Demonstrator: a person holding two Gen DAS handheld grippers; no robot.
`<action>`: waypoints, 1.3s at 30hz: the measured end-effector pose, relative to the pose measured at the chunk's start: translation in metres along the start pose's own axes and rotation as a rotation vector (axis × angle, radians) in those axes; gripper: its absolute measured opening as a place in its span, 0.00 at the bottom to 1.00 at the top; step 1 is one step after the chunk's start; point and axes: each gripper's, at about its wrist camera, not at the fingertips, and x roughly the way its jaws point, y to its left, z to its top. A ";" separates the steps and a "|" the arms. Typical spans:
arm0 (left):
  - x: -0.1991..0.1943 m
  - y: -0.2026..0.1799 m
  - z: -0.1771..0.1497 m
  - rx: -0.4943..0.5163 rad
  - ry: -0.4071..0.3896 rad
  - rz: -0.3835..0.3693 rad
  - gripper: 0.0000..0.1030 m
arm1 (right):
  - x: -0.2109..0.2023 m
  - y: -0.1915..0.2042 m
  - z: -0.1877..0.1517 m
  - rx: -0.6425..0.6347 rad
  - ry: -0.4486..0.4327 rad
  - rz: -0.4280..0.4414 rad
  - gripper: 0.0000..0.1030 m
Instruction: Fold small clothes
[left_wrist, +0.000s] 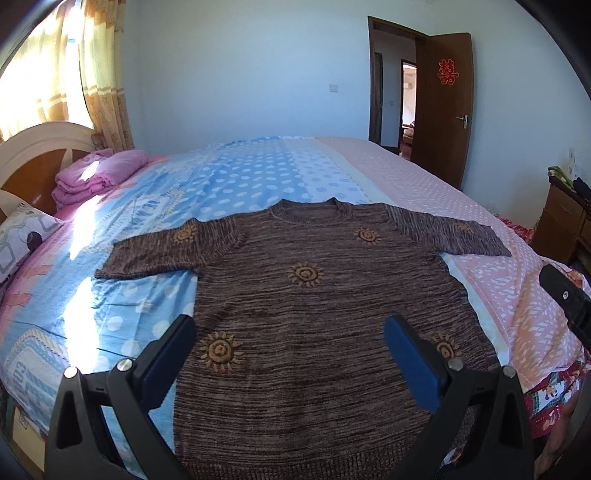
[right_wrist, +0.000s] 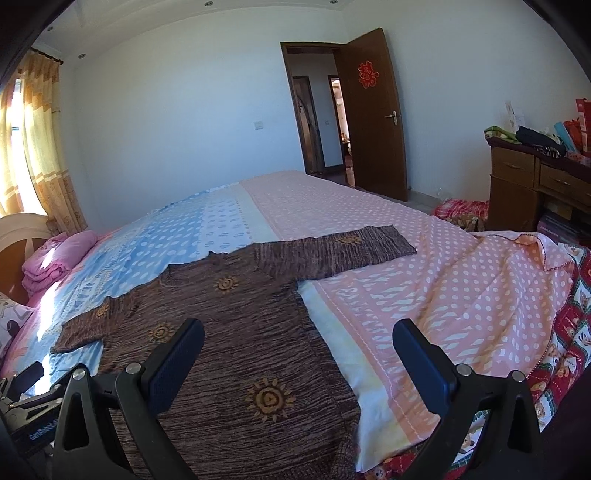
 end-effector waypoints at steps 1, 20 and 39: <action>0.008 0.005 0.000 -0.012 0.017 -0.010 1.00 | 0.010 -0.006 0.001 0.003 0.024 -0.015 0.99; 0.161 0.099 0.055 -0.101 0.017 0.223 1.00 | 0.227 -0.168 0.136 0.235 0.095 -0.204 0.62; 0.216 0.118 0.033 -0.253 0.213 0.168 1.00 | 0.333 -0.172 0.111 0.070 0.319 -0.284 0.25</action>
